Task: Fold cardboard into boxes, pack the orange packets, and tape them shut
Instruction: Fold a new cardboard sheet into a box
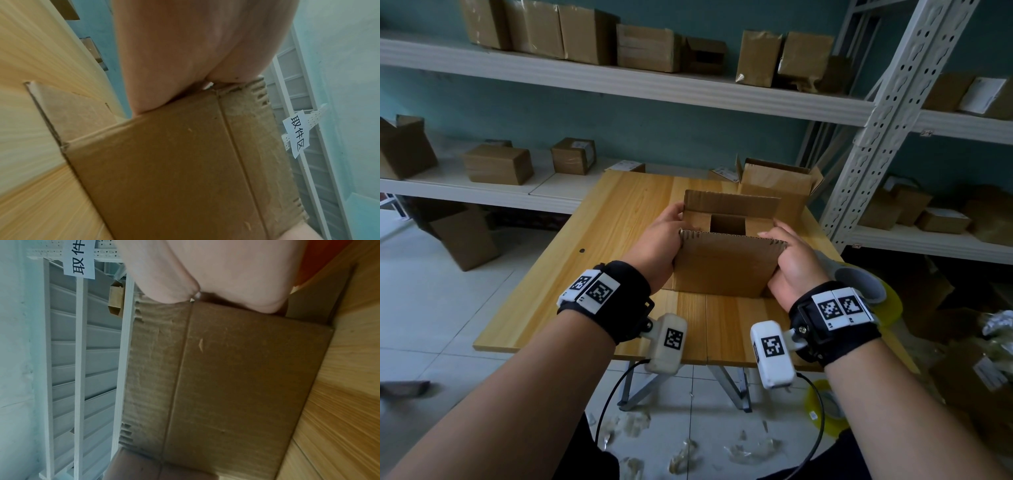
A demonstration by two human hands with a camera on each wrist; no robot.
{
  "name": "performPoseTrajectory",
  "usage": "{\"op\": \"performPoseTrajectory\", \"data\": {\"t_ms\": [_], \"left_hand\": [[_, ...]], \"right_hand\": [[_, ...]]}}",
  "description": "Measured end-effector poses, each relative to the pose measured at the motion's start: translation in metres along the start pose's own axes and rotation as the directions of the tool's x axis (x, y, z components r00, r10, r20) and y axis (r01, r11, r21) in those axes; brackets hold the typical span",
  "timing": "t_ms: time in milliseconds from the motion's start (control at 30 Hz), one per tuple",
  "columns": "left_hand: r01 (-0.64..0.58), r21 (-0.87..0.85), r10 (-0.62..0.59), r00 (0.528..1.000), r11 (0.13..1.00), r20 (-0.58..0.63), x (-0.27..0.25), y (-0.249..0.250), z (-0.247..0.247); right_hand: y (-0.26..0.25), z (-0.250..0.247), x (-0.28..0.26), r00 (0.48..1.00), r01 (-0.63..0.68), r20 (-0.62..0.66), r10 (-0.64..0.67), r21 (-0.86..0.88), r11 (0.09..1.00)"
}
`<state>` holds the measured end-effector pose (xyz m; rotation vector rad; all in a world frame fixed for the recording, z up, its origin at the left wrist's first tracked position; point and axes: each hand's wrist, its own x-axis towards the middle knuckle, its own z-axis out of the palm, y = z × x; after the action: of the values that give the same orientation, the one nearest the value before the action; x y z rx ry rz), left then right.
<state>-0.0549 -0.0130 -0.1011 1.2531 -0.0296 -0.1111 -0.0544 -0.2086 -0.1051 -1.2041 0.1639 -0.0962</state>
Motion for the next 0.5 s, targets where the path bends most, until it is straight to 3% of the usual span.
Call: {"op": "performPoseTrajectory", "data": {"t_ms": [133,333,500], "left_hand": [[-0.015,-0.021,0.015,1.0,1.0,-0.013,-0.0026,0.0002,0.0026],[-0.139,-0.058,0.137,0.99,0.989,-0.04,-0.0036,-0.0003,-0.0002],[-0.133,-0.093,0.129,0.991,0.987,-0.043,-0.0038,0.0011,0.0006]], "right_hand": [[-0.001,0.0003,-0.0021,0.998,0.034,0.052,-0.035,0.019,0.999],[-0.0003,-0.0037,-0.0053,0.986,0.087,0.141,-0.091,0.034,0.996],[0.0005,-0.0077,-0.0035,0.975,0.119,0.182,-0.126,0.05,0.992]]}}
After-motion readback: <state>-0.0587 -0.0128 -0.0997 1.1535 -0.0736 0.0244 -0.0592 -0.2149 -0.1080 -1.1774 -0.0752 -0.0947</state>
